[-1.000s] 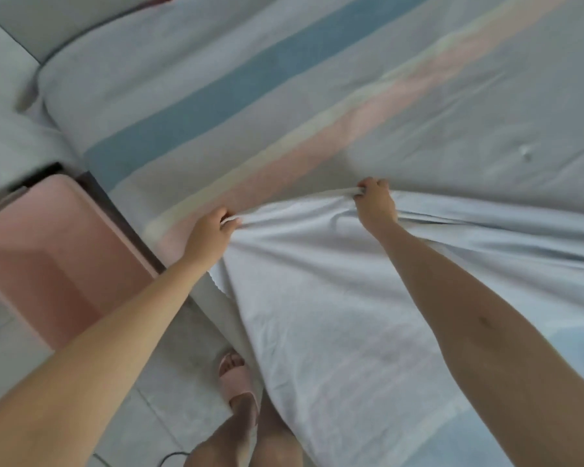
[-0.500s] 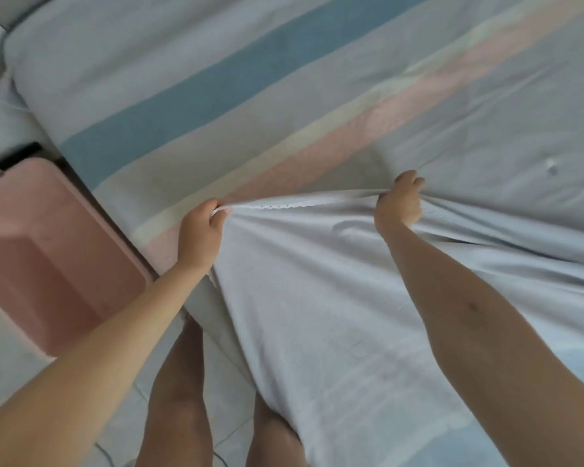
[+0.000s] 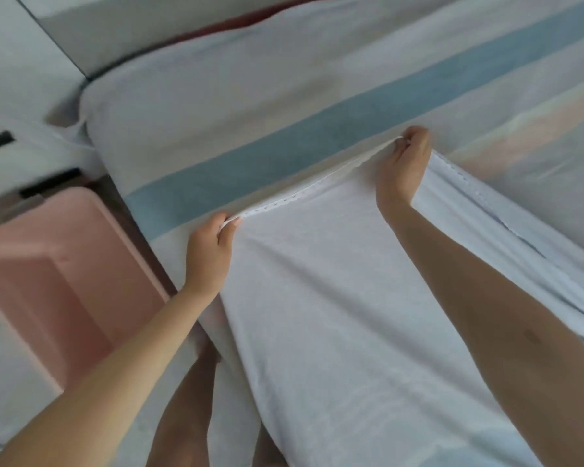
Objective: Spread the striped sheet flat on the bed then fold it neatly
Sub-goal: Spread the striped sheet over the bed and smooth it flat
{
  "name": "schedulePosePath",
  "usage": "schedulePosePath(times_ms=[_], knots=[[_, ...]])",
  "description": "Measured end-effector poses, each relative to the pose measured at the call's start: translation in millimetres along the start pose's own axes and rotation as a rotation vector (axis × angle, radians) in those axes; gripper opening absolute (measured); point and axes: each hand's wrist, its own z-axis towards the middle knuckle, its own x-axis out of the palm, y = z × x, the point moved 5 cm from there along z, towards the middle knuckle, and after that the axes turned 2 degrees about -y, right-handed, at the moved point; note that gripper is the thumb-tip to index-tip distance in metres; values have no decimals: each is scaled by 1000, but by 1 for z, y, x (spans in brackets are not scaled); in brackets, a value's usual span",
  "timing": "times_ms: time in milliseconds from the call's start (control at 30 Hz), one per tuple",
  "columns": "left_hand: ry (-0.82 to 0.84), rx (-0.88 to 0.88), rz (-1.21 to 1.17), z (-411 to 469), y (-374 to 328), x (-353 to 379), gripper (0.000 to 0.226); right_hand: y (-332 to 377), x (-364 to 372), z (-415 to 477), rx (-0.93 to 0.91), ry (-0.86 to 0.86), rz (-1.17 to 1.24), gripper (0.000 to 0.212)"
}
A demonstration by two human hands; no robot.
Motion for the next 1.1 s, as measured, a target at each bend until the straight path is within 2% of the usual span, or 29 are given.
schedulePosePath(times_ms=[133, 300, 400, 500, 533, 633, 700, 833, 933, 1000, 1033, 1100], knots=[[-153, 24, 34, 83, 7, -75, 41, 91, 74, 32, -128, 139, 77, 24], [-205, 49, 104, 178, 36, -139, 47, 170, 171, 58, -256, 329, 5, 19], [-164, -53, 211, 208, 75, -145, 47, 173, 223, 58, -176, 421, -107, 19], [-155, -126, 299, 214, 103, -138, 22, 150, 255, 42, -117, 489, -266, 23], [-170, -142, 303, 214, 104, -137, 21, 143, 259, 39, -123, 505, -295, 23], [-205, -118, 314, 217, 106, -138, 22, 142, 263, 42, -131, 476, -273, 22], [-201, -146, 346, 225, 103, -141, 23, 152, 261, 53, -183, 454, -290, 20], [-293, -221, 309, 247, 101, -156, 26, 173, 270, 62, -377, 538, -368, 25], [-299, -314, 271, 252, 113, -167, 25, 182, 289, 52, -457, 693, -427, 32], [-307, -352, 261, 249, 120, -174, 23, 182, 298, 37, -474, 782, -427, 45], [-312, -356, 255, 245, 121, -177, 24, 181, 299, 27, -468, 784, -379, 52], [-336, -347, 284, 231, 121, -178, 29, 176, 286, -2, -436, 680, -228, 56]])
